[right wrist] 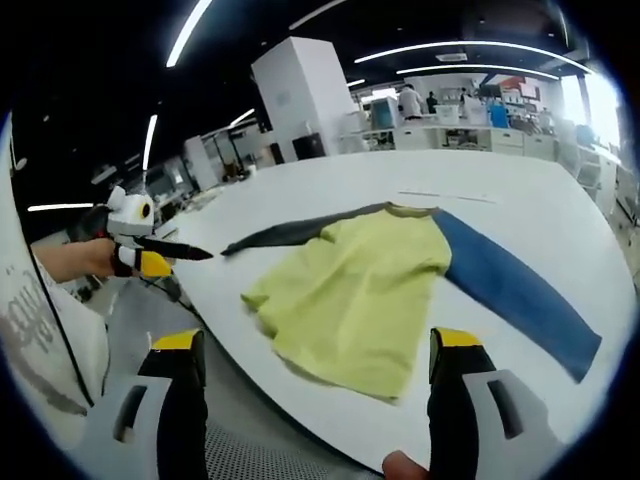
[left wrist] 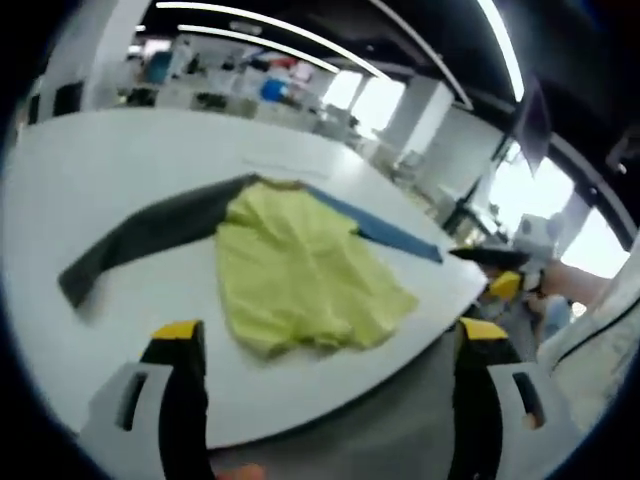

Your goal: Fold the garment on the visible template until the final outline fits inside the template.

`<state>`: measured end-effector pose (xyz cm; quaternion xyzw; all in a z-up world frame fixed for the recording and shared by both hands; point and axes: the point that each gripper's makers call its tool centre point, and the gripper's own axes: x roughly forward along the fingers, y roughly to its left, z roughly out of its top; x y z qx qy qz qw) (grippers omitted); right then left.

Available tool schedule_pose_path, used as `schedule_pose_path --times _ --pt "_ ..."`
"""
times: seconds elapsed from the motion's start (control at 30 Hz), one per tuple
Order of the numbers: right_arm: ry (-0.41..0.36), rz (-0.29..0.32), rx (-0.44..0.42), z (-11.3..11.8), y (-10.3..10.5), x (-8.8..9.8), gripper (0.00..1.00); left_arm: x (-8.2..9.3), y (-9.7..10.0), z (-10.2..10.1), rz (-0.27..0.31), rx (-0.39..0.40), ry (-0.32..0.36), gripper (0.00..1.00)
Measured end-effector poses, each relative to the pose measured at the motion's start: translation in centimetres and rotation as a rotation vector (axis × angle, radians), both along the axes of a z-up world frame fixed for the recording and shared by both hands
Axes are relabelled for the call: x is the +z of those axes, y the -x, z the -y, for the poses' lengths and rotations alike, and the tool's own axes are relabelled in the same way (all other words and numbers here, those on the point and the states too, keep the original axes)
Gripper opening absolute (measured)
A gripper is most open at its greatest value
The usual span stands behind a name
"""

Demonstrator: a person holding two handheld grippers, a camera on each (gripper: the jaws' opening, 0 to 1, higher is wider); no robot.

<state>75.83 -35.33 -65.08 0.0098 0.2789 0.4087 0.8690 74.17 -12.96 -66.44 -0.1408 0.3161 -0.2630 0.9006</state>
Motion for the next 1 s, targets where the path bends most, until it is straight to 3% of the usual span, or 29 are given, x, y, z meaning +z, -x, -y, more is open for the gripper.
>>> schedule_pose_path --times 0.13,0.3,0.47,0.57,0.67,0.8,1.0 --pt "0.009 -0.013 0.001 0.1 -0.2 -0.7 0.91 -1.0 -0.2 0.3 -0.027 -0.009 0.008 0.99" --pt "0.117 -0.004 0.026 1.0 -0.6 -2.6 0.85 -2.4 -0.5 0.9 -0.059 -0.039 -0.003 0.99" --pt "0.127 -0.022 0.04 0.8 -0.9 -3.6 0.85 -3.9 -0.9 1.1 -0.089 -0.068 -0.027 0.97" --pt "0.1 -0.067 -0.009 1.0 -1.5 -4.7 0.8 -4.6 -1.1 1.1 -0.106 -0.073 -0.033 0.94" --pt "0.084 -0.129 -0.085 1.8 -2.5 -6.2 0.69 -5.7 -1.2 1.0 -0.126 -0.093 -0.074 0.87" --pt "0.129 -0.159 -0.158 3.2 -3.7 -7.8 0.59 -6.4 -2.1 0.3 -0.135 -0.038 -0.087 0.64" --pt "0.201 -0.169 -0.193 4.2 -4.8 -9.7 0.49 -7.8 -3.6 -0.3 -0.148 -0.007 -0.152 0.53"
